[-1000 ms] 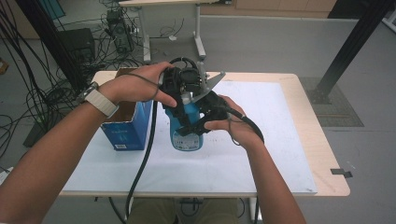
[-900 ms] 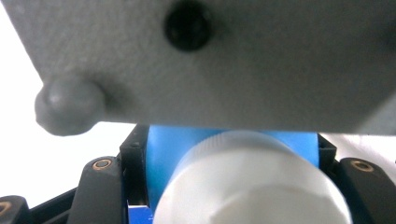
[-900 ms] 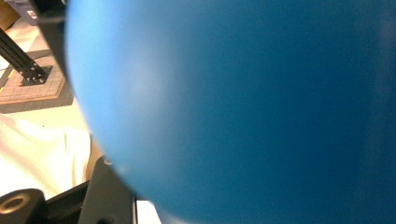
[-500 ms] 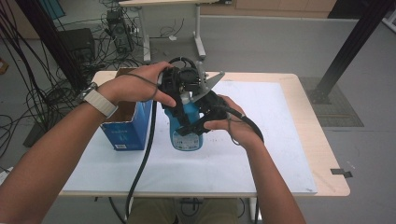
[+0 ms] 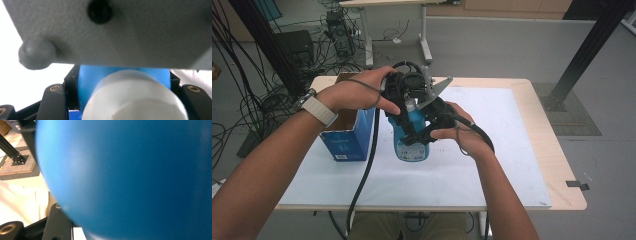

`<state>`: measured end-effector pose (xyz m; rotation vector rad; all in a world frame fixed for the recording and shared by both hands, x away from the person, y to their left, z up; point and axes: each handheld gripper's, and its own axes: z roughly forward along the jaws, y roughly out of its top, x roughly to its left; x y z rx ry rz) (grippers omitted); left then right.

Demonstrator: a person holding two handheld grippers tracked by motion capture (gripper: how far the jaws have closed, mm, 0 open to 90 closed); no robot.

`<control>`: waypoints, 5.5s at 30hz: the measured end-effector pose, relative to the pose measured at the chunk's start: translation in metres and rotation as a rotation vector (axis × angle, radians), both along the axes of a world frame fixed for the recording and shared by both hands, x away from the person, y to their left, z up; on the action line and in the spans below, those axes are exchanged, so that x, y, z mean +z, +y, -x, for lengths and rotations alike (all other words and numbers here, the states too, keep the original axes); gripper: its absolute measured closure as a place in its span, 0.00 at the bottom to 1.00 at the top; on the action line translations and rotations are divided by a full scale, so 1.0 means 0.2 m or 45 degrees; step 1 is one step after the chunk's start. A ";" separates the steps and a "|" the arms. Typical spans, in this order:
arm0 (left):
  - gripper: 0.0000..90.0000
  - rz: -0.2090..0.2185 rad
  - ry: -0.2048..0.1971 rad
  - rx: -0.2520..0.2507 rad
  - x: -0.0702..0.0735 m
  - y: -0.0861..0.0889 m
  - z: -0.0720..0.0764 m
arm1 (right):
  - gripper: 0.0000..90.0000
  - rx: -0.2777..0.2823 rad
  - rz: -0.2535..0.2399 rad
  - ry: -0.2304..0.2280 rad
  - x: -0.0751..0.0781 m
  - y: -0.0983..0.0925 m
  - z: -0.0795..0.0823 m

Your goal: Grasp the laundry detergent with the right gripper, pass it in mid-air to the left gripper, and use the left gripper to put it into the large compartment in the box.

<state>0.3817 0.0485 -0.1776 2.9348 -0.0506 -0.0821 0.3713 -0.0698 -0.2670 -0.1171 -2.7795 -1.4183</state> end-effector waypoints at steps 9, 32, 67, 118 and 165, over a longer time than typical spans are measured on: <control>0.43 0.003 -0.011 0.002 0.01 -0.01 0.01 | 0.49 -0.008 -0.008 -0.009 0.01 -0.01 0.00; 0.43 -0.051 -0.066 0.011 0.06 -0.04 0.03 | 0.39 0.010 -0.087 -0.033 0.01 -0.03 0.01; 0.42 -0.153 -0.150 0.331 0.15 -0.01 0.03 | 0.07 -0.362 0.525 0.005 0.14 -0.63 0.07; 0.42 -0.108 -0.142 1.181 0.48 0.04 -0.10 | 0.09 -0.492 0.706 0.037 0.11 -0.82 0.08; 0.42 -0.130 -0.081 1.697 0.67 0.36 -0.17 | 0.09 -0.485 0.709 0.021 0.12 -0.87 0.03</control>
